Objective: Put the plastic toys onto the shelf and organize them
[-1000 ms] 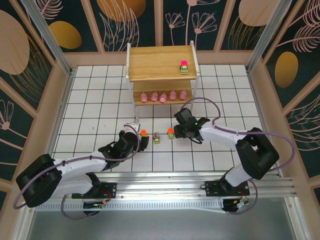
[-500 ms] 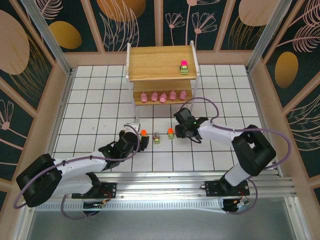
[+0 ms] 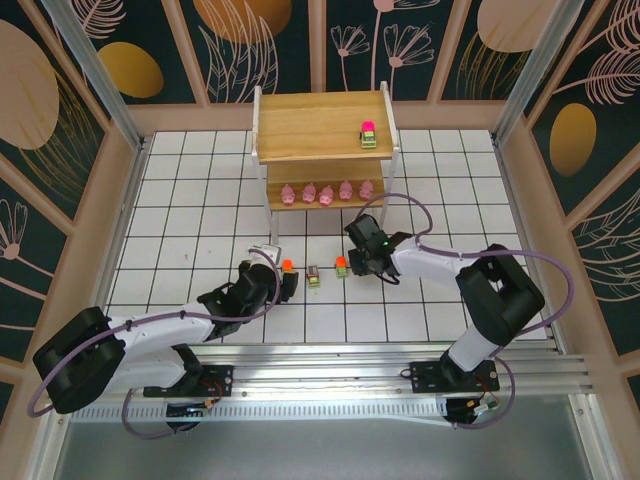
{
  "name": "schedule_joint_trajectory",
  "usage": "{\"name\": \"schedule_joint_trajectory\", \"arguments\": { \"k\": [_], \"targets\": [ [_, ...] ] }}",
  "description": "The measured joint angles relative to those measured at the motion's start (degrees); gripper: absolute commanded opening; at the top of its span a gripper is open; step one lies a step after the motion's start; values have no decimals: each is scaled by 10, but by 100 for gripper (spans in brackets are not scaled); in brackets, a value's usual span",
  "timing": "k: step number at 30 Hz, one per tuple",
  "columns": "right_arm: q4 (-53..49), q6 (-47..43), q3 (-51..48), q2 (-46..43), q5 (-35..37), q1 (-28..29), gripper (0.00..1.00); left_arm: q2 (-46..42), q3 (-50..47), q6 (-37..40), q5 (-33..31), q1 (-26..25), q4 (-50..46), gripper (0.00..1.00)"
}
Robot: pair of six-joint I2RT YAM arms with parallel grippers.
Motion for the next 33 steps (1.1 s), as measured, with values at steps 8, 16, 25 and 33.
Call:
{"name": "schedule_joint_trajectory", "arguments": {
  "k": [8, 16, 25, 33],
  "targets": [
    [0, 0, 2, 0, 0, 0, 20, 1, 0, 0, 0, 0, 0, 85],
    [-7, 0, 2, -12, 7, 2, 18, 3, 1, 0, -2, 0, 0, 85],
    [-30, 5, 2, -61, 22, 13, 13, 3, 1, 0, -9, 0, 0, 85],
    [-73, 17, 19, -82, 41, 28, 11, 3, 2, 0, -13, 0, 0, 85]
  ]
}}
